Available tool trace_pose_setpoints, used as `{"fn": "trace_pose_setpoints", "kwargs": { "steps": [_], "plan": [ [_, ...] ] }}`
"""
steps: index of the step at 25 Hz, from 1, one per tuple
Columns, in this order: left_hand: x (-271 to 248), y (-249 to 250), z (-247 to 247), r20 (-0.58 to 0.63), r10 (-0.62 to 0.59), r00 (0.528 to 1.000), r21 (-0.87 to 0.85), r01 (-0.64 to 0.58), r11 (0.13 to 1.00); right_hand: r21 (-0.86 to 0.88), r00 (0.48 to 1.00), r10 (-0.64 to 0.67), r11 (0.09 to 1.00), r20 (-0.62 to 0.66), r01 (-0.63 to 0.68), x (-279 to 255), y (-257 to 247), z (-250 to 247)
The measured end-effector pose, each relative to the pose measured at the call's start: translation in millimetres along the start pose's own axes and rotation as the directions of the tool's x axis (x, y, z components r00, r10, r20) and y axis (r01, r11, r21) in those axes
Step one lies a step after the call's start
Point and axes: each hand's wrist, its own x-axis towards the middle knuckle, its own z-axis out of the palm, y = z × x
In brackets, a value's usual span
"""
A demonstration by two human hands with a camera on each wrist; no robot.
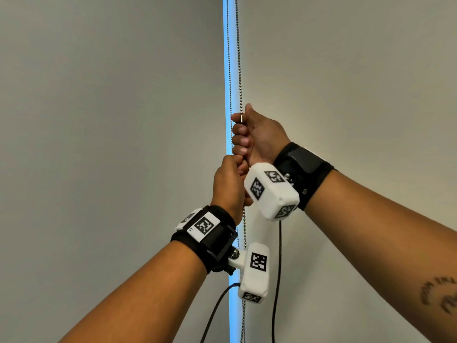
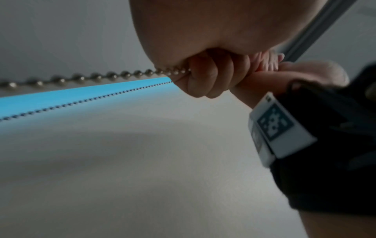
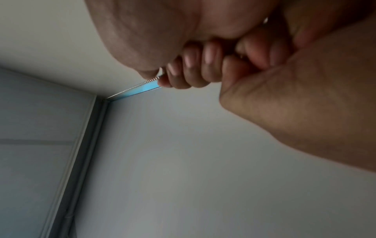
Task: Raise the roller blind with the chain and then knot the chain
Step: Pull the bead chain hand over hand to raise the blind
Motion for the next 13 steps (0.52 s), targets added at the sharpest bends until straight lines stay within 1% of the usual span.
{"fn": "trace_pose_setpoints", "kwargs": {
  "steps": [2,3,5,7,9,13],
  "plan": [
    [-1,-5,-5,-0.005,0.018,1.000,0.045,-0.018,0.999,-0.027,0.998,-0.019,0.999,-0.055,0.018,-7,5,5],
    [-4,-7,-8,0.012,0.020,1.000,0.081,-0.021,0.997,-0.031,0.997,-0.029,0.999,-0.072,0.027,-12,7,5],
    [-8,-7,-17,0.064,0.006,0.998,0.171,-0.017,0.985,-0.014,0.995,-0.051,0.999,-0.084,0.050,-19,12,2],
    [-7,-1,-25,0.084,-0.012,0.996,0.243,-0.009,0.970,0.021,0.995,-0.071,0.997,-0.072,0.072,-24,10,-2],
    [3,7,-32,0.109,-0.008,0.994,0.258,-0.020,0.966,0.037,0.995,-0.082,0.996,-0.052,0.084,-30,7,-7],
    [20,30,-28,0.221,0.015,0.975,0.242,-0.069,0.968,0.046,0.997,-0.069,0.997,-0.017,0.069,-45,16,-16]
  ]
}}
